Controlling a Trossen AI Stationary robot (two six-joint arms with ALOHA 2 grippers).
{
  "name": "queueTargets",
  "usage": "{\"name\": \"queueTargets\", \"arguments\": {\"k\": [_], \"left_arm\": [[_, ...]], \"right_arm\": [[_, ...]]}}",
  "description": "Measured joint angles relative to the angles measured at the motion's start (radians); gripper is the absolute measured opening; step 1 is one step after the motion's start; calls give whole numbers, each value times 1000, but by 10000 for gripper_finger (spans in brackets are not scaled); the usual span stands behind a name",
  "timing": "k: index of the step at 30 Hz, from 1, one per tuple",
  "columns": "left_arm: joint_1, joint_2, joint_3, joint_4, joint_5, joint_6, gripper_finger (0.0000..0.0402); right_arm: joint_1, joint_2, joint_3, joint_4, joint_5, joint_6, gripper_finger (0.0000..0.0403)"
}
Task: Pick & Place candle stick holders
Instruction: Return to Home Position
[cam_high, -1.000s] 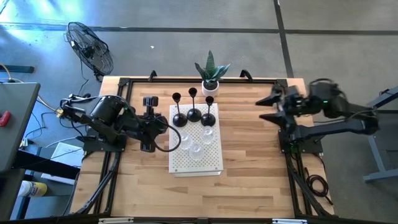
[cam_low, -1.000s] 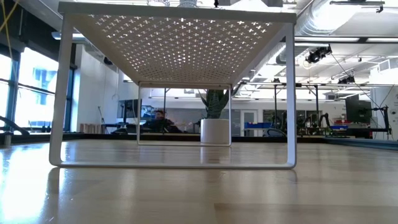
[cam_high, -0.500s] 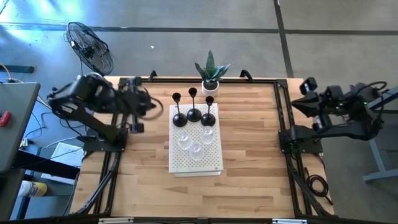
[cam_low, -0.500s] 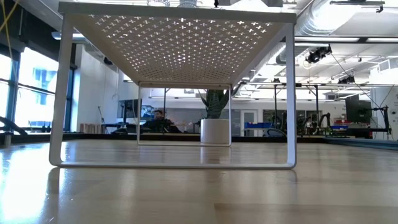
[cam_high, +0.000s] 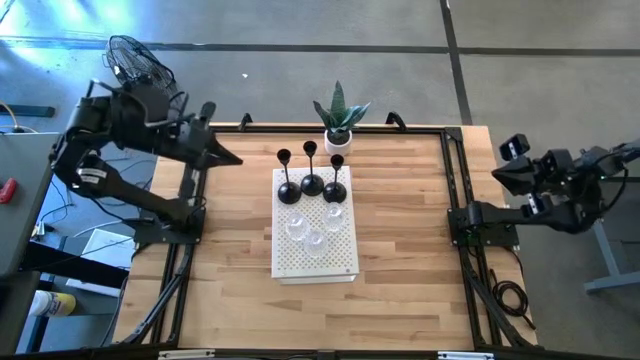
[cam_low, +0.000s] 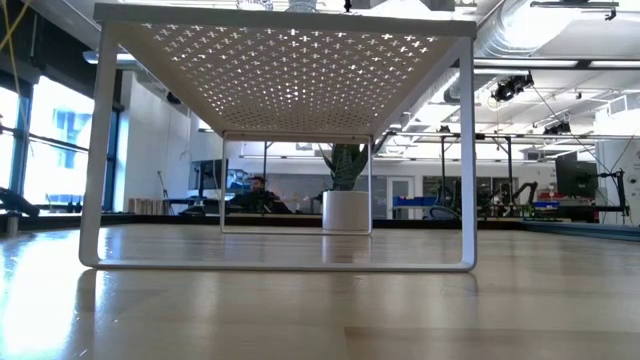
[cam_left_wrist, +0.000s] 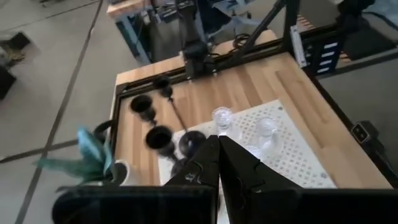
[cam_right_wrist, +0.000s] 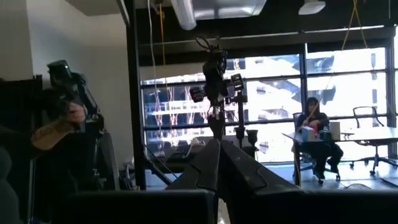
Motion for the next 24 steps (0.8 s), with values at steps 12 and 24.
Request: {"name": "queueTargets", "arguments": {"k": [12,24], "left_arm": [[70,-239,-384,255,241,-9,0],[70,-708,-1123,853,224,-307,0]], "right_arm": [[-1,-63,-192,115,-21,42,2],[0,-75,-415,359,-16,114,1]]}}
